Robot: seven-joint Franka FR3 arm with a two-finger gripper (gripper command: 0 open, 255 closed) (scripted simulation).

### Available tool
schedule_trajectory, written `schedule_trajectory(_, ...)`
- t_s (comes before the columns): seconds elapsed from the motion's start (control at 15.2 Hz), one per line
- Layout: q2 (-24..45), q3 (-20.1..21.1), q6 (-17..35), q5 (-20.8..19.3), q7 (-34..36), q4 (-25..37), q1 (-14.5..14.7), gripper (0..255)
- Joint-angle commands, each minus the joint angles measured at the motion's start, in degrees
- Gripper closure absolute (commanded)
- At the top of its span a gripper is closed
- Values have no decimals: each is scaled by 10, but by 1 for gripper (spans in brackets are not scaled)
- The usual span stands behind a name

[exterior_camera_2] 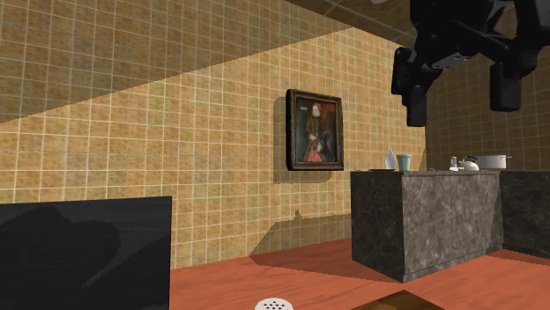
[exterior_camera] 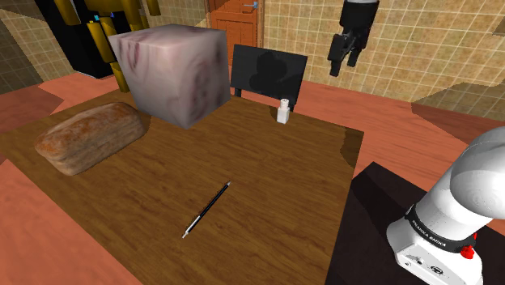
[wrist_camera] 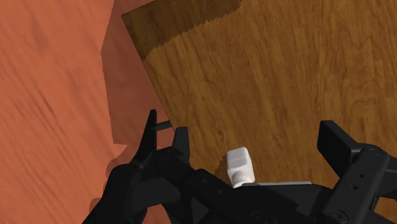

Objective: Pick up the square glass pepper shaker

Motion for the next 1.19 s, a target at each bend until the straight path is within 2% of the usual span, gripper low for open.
schedule_trajectory(0.0,45,1,30,2,1,15,1,0)
schedule_trajectory(0.59,227,3,140,8,-3,83,4,0)
schedule_trajectory(0.99,356,6,186,11,-6,163,6,0)
schedule_trajectory(1.12,372,6,197,11,-6,168,7,0)
